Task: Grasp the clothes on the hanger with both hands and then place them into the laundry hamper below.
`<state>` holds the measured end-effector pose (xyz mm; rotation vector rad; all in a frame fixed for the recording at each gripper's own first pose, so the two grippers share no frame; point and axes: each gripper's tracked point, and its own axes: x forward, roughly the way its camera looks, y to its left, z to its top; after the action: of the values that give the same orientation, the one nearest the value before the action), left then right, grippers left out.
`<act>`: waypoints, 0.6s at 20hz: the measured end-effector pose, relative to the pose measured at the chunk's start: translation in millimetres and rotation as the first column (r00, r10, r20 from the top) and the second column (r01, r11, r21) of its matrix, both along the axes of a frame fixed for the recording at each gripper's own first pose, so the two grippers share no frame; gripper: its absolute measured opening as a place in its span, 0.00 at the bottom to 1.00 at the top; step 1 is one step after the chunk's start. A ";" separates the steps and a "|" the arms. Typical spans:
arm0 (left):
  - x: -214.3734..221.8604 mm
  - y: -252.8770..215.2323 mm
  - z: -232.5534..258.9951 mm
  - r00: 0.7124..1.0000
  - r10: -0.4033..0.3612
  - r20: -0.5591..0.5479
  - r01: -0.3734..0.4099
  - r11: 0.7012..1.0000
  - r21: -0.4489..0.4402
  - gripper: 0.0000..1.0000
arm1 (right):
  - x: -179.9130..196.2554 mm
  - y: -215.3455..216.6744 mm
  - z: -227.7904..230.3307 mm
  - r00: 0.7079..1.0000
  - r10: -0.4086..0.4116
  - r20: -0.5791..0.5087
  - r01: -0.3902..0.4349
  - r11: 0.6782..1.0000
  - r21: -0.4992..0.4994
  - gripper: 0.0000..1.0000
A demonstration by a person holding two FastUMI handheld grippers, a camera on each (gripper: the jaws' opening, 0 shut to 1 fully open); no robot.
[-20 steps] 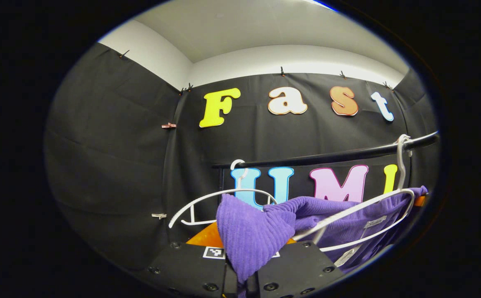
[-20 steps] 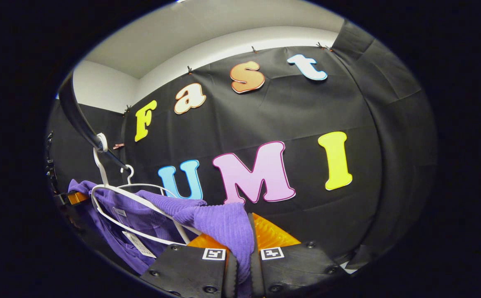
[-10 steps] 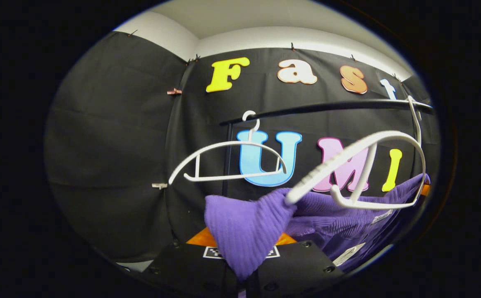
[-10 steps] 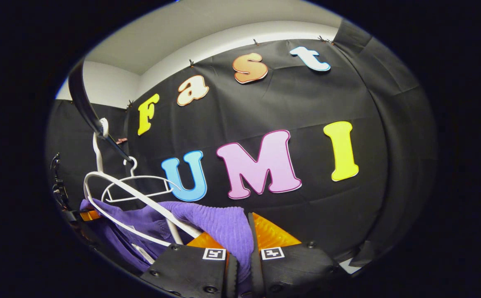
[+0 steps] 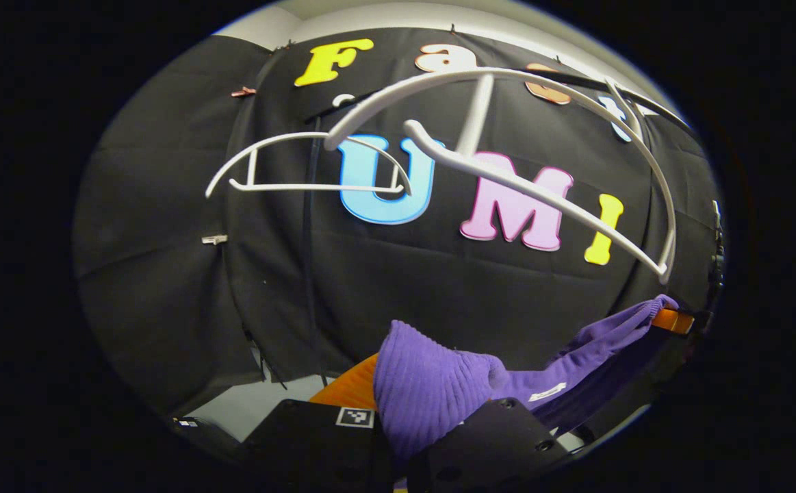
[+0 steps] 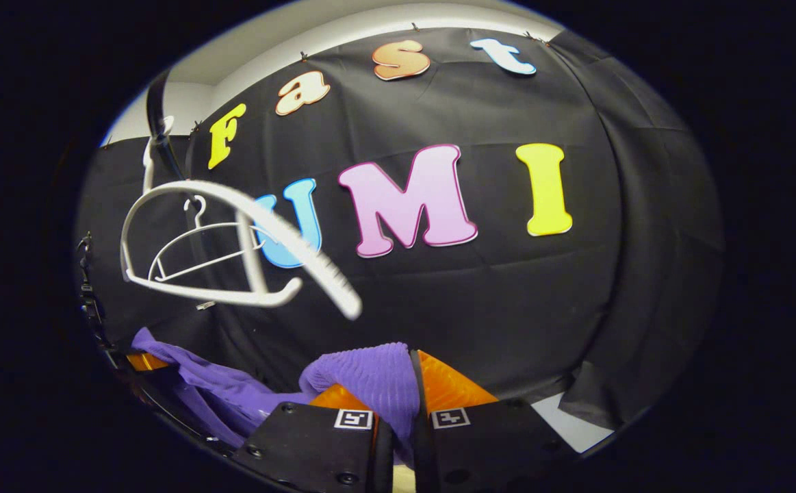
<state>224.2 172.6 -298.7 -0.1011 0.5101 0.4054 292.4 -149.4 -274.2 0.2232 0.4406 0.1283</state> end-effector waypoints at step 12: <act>-20.5 -95.5 -32.4 0.970 -0.227 -0.093 0.214 0.968 -0.129 0.10 | -92.8 140.5 -45.0 0.906 0.372 -0.204 -0.373 0.927 0.035 0.17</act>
<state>203.7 77.0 -331.1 -0.1353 0.6441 0.1628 199.6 -9.0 -319.2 0.1453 0.6901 0.4832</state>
